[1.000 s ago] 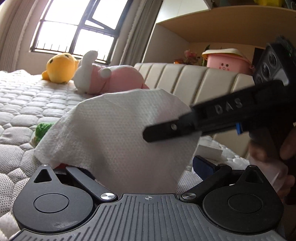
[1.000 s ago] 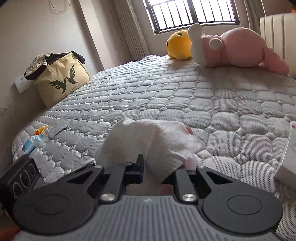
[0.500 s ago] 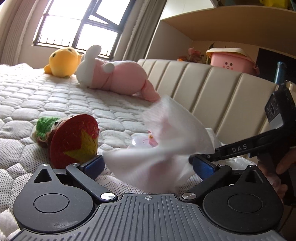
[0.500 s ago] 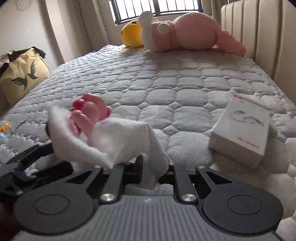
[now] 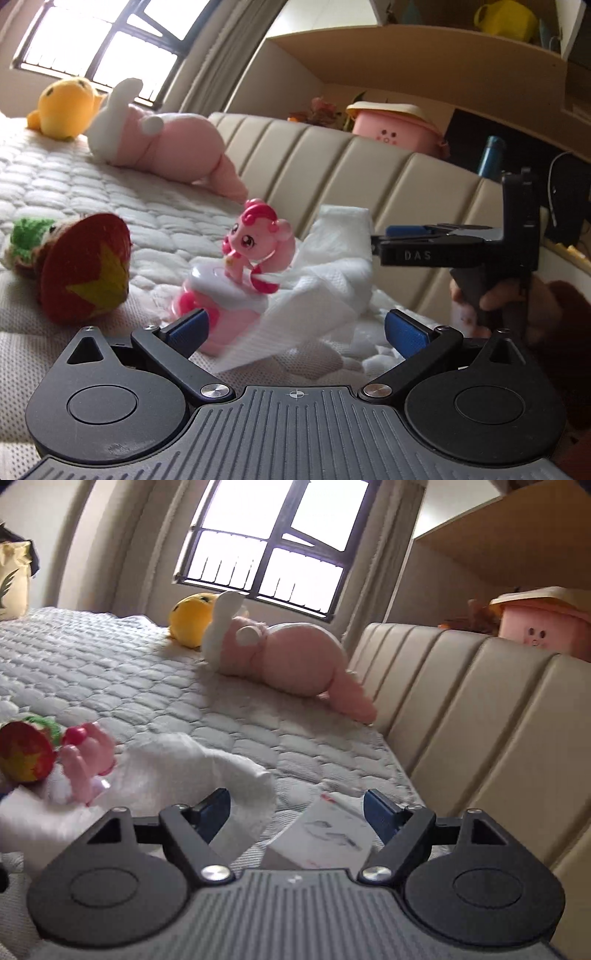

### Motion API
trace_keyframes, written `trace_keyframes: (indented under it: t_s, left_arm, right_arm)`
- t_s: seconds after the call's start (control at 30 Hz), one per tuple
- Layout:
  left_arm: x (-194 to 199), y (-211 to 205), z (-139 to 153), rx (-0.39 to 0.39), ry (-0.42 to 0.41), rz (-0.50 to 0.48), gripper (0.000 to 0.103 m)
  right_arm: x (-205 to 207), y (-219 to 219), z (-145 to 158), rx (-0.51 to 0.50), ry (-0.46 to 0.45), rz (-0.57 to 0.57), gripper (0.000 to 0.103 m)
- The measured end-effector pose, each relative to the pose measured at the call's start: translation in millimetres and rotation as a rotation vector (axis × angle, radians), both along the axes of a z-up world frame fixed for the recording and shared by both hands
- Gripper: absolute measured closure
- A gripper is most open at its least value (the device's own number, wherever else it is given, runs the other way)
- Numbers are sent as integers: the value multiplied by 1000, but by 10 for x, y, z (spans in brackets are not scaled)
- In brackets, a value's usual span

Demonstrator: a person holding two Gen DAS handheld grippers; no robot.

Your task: Clean container

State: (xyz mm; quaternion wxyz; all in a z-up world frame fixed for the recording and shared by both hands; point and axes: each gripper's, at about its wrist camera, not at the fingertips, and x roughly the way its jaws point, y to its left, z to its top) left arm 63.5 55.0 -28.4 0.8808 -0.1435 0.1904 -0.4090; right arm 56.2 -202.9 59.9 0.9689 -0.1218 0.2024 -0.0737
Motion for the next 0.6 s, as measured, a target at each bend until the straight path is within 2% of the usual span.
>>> trace_keyframes:
  t_s: [0.07, 0.13, 0.23, 0.3, 0.4, 0.43, 0.57, 0.6]
  left_arm:
    - [17, 29, -29, -17, 21, 9, 0]
    - [47, 42, -47, -25, 43, 21, 0]
    - [85, 16, -69, -23, 68, 28, 0]
    - [78, 21, -66, -30, 61, 28, 0]
    - [88, 30, -67, -36, 63, 31, 0]
    - [92, 34, -69, -38, 66, 32, 0]
    - [114, 77, -86, -39, 95, 71, 0]
    - [127, 99, -99, -53, 109, 71, 0]
  right_arm:
    - [-57, -174, 63, 51, -25, -3, 15]
    - [-117, -288, 124, 127, -9, 61, 10]
    - [-182, -275, 129, 225, 73, 272, 10]
    - [-180, -120, 39, 218, 144, 387, 10]
    - [-14, 207, -169, 84, 193, 432, 10]
    - [91, 278, -245, 72, 225, 453, 9]
    - [455, 317, -540, 185, 395, 518, 7]
    - [496, 323, -600, 162, 398, 493, 7]
